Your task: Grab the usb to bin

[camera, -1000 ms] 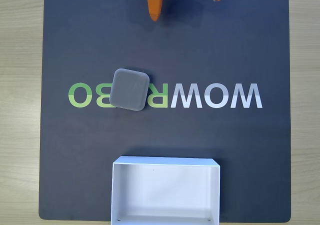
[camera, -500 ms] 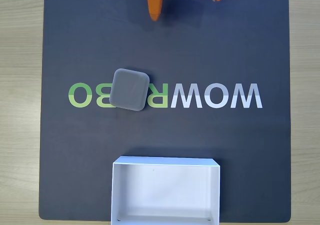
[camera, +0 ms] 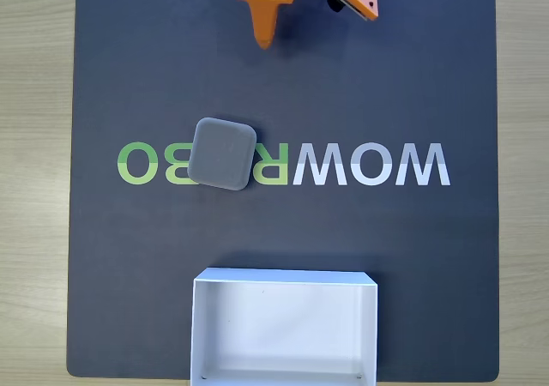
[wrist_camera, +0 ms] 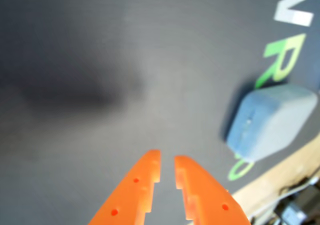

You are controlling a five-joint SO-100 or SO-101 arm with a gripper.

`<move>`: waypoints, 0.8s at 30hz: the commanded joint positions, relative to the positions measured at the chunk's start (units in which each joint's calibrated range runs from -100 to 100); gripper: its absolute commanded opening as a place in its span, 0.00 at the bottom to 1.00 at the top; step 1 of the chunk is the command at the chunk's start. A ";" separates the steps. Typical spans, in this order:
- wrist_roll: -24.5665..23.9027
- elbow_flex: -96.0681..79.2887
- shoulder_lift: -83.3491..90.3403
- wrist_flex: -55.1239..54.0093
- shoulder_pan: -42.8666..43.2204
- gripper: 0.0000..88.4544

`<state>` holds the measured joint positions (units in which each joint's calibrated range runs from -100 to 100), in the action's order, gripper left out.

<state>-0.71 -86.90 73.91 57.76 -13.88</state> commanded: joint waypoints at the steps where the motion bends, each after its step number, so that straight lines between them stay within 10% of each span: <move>1: 0.18 7.76 -6.72 -3.94 -0.43 0.04; 13: 0.23 39.47 -31.48 -3.24 -0.60 0.04; 24: 0.29 72.44 -52.34 22.69 -7.16 0.04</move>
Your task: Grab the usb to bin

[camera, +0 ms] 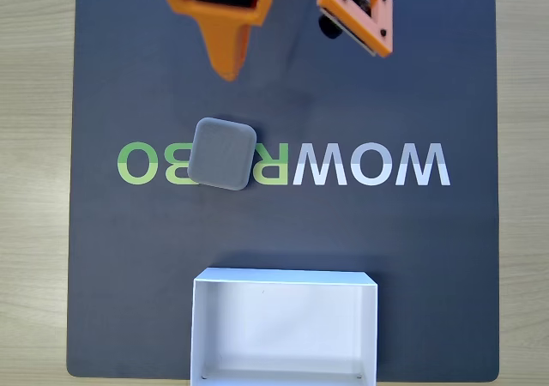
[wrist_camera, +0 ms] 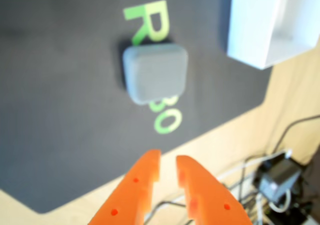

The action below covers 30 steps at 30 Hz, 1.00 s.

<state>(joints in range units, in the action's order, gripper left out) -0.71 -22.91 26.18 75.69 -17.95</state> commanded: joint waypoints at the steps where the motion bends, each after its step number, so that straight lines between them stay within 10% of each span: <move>1: 0.29 10.08 -6.72 6.15 -4.53 0.04; 13: 11.80 18.85 -24.61 11.48 -14.12 0.37; 30: 8.49 22.73 -42.33 12.53 -11.34 0.51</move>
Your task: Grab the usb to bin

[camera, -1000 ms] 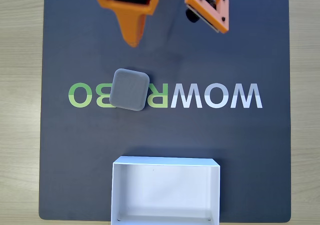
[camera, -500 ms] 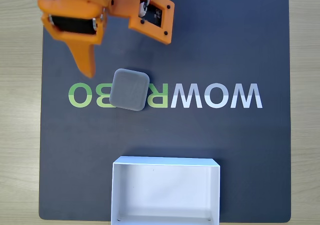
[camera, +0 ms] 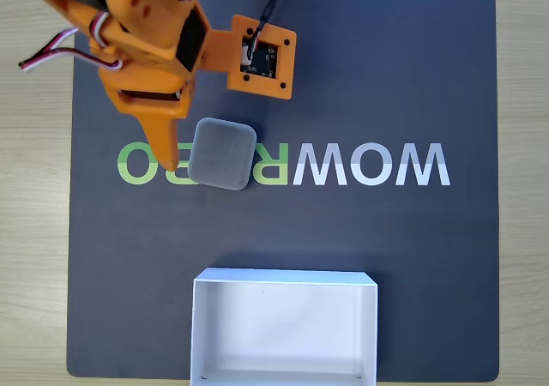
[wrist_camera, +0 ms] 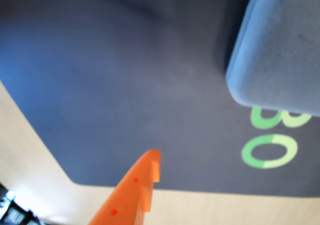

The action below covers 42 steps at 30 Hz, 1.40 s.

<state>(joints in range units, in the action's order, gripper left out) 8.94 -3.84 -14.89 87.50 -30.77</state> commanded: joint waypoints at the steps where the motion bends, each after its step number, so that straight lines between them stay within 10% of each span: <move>1: -1.47 4.29 -2.19 1.24 2.15 0.51; 13: -4.47 8.09 -9.06 2.29 7.20 0.66; 42: -4.63 20.10 -28.13 1.76 9.64 0.66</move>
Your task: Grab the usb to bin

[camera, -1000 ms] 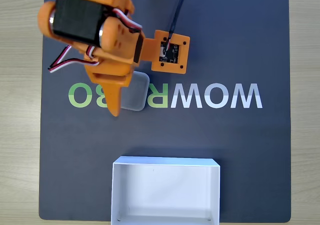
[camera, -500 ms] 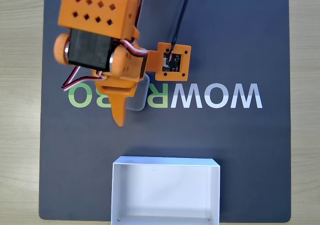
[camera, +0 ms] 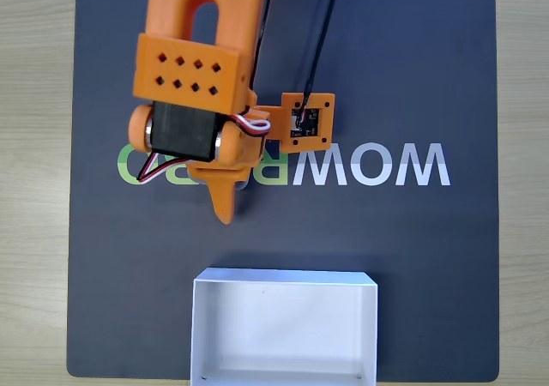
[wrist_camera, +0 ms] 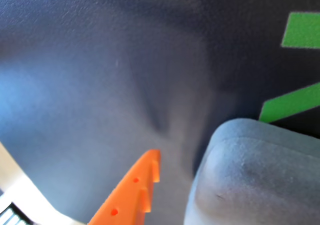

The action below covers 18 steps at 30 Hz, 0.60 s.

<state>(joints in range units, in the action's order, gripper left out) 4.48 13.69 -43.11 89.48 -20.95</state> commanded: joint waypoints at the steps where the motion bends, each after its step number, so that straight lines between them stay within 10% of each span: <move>1: -0.22 2.66 0.00 -0.22 -0.17 0.66; 18: -0.22 2.57 0.17 -2.93 -1.01 0.60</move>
<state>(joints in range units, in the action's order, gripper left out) 4.43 14.78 -43.85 86.64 -21.22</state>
